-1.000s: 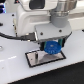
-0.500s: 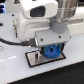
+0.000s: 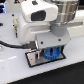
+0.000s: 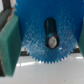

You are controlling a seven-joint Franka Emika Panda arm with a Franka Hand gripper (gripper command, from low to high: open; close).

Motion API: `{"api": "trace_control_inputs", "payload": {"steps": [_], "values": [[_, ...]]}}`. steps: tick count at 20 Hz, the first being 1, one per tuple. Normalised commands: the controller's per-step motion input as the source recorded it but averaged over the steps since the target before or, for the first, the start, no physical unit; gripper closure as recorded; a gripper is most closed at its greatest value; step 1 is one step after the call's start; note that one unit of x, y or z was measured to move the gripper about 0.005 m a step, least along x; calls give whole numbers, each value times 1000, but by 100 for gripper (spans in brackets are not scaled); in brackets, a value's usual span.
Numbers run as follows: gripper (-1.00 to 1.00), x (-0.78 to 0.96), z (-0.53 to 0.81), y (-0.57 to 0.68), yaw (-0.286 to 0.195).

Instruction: Insert the blue gear onto the right peg, followed by the red gear

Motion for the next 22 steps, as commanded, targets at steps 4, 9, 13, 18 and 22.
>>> {"api": "trace_control_inputs", "payload": {"steps": [4, 9, 13, 18, 22], "values": [[-100, -19, 269, 123, 0], [-100, -76, 355, 104, 0], [-100, -309, 441, 113, 0], [-100, -493, 226, 231, 0], [-100, -708, 82, 176, 0]]}}
